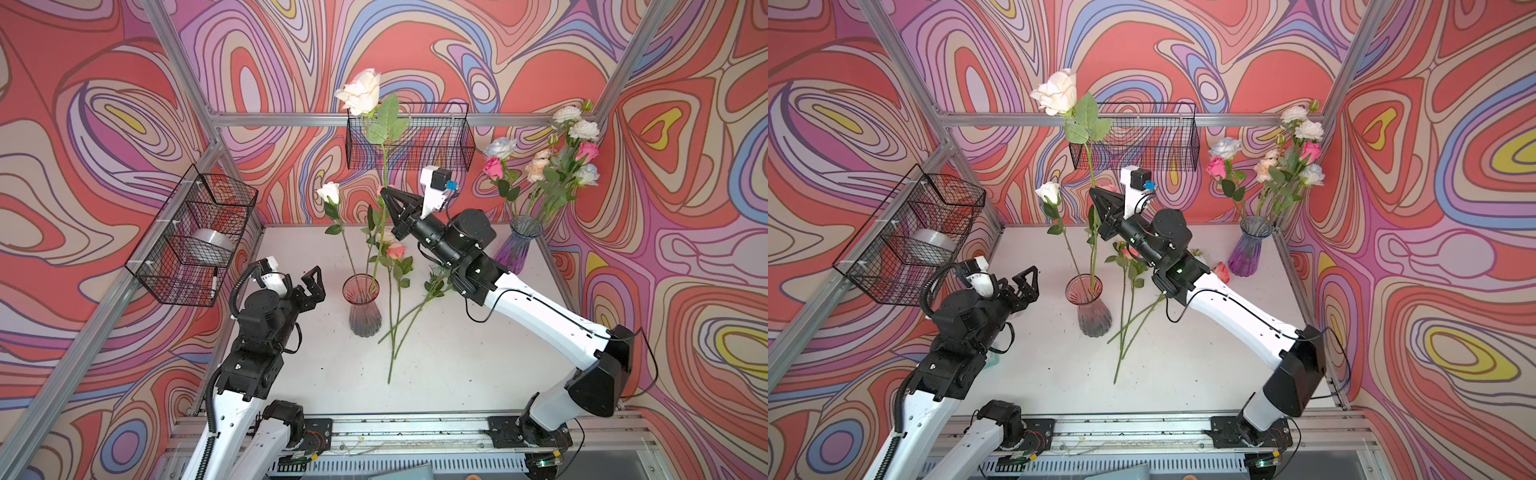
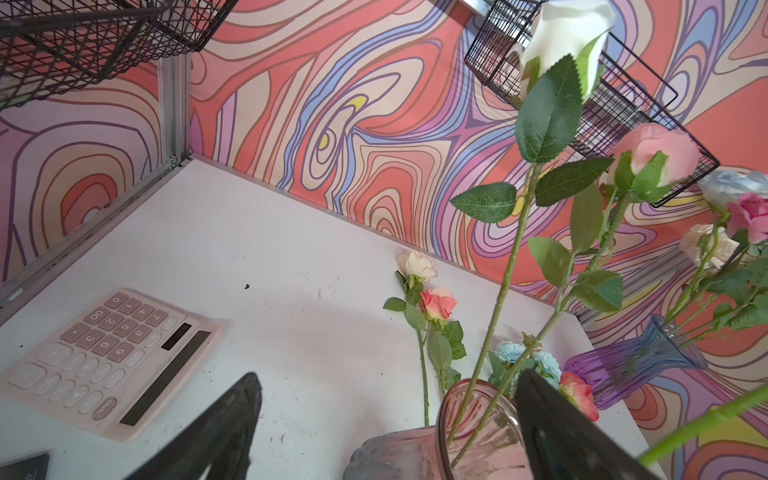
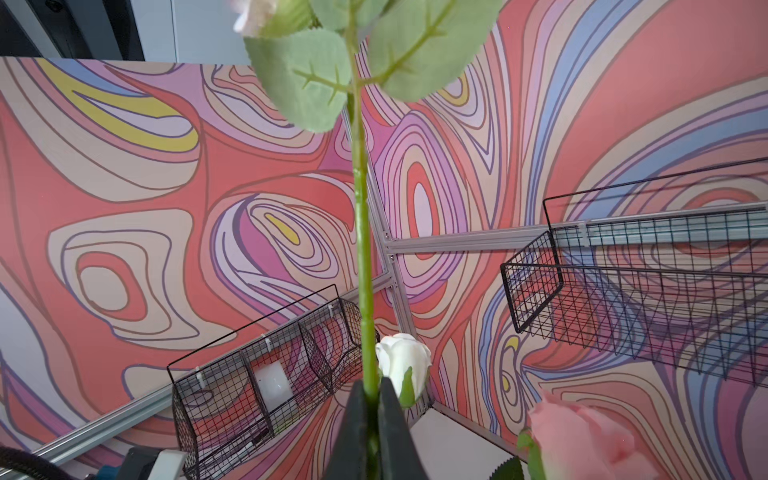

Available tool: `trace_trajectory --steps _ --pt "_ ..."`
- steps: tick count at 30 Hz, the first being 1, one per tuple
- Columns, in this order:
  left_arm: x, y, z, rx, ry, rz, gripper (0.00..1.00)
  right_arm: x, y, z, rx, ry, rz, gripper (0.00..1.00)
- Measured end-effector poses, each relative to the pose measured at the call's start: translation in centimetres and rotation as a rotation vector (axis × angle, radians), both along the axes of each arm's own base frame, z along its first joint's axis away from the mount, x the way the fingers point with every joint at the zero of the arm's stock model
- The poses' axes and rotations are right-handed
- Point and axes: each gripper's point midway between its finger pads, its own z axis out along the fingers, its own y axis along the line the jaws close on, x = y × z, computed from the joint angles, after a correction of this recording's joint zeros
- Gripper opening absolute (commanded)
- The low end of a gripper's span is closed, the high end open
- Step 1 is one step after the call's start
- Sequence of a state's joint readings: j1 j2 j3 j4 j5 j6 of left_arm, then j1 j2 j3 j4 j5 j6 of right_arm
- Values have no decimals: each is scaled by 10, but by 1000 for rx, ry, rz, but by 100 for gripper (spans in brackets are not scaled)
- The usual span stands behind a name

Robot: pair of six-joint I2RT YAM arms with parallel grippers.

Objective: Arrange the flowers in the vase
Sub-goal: 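Lower the cream-pink rose stem into the pink-red vase with the right gripper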

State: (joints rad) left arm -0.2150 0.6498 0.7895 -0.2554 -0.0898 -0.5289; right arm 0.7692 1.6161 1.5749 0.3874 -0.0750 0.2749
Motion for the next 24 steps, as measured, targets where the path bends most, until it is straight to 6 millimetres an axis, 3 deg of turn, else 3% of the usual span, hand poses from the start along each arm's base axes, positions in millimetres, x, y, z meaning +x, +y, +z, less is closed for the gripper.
trace_trajectory --steps 6,11,15,20,24 --pt "3 -6 -1 -13 4 -26 95 18 20 -24 -47 15 -13 0" --pt "4 -8 -2 -22 10 -37 95 17 29 -47 -81 40 -14 0" --pt "4 -9 -2 -30 11 -43 95 7 40 -89 -138 90 2 0" --pt "4 -11 -1 -37 7 -53 95 -13 55 -161 -223 185 25 1" --pt "6 -12 -4 -38 18 -61 95 -23 58 -195 -256 232 28 7"
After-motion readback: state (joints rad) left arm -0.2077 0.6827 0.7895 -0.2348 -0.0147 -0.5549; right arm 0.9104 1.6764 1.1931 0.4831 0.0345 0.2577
